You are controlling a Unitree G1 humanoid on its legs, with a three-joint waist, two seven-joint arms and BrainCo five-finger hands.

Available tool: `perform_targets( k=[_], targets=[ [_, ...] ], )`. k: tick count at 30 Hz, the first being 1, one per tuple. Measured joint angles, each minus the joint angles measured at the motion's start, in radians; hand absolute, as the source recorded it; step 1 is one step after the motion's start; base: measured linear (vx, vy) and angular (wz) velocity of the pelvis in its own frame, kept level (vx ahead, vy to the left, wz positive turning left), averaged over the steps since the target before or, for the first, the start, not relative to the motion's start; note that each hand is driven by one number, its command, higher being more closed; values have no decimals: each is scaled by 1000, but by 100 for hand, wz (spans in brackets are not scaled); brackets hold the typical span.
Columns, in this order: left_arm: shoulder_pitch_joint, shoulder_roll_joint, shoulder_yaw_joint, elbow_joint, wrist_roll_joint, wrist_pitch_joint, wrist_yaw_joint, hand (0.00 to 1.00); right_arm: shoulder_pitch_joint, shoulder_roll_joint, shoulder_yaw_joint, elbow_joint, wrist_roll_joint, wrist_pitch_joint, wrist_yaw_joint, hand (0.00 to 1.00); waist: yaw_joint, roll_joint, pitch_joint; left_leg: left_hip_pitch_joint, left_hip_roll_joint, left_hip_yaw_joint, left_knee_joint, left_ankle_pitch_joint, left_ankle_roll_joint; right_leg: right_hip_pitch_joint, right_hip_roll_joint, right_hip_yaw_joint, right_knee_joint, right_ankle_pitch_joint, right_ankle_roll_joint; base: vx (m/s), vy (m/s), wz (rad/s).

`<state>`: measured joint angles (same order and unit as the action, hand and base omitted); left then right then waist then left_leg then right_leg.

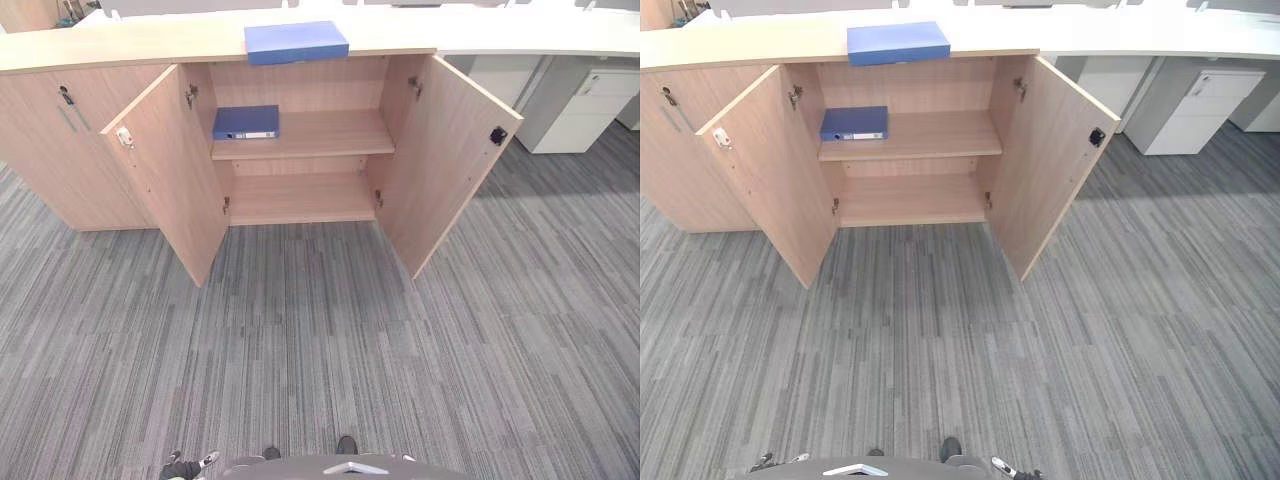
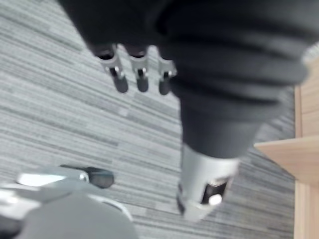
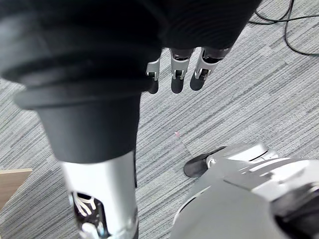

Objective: Walk over to the cabinet, pick up the folder, carry it to the office cabinet, place the folder inside the office cabinet, then close the office cabinet door

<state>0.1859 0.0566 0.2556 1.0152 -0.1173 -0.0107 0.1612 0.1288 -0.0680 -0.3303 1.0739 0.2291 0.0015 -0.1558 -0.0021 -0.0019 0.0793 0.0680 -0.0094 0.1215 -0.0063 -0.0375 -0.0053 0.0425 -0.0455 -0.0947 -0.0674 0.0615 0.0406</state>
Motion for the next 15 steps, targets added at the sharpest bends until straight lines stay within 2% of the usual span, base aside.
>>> perform_targets(
  k=[2, 8, 15],
  targets=[
    [-23, 0, 5, 0, 1, -1, 0, 0, -32, 3, -9, 2, -2, -2, 0, 0, 0, -3, 23, 25, 0, 0, -13, -1, -2, 26, 2, -3, -12, -1, 3, 66, 5, 1],
    [-39, 3, 3, -1, 3, -10, -2, 0, -77, 25, -18, 2, -18, -5, 2, 0, 2, -16, 32, 37, -3, 12, -14, -7, -11, 34, -3, -2, -12, -3, 10, -7, 7, -4],
    [-39, 2, -6, 0, 3, -11, -2, 0, -90, 33, -12, 2, -41, -3, 2, 0, 3, -17, 33, 41, -3, 16, -24, 5, -3, 32, -3, -4, -13, -3, 9, -88, -23, 0]
  ],
)
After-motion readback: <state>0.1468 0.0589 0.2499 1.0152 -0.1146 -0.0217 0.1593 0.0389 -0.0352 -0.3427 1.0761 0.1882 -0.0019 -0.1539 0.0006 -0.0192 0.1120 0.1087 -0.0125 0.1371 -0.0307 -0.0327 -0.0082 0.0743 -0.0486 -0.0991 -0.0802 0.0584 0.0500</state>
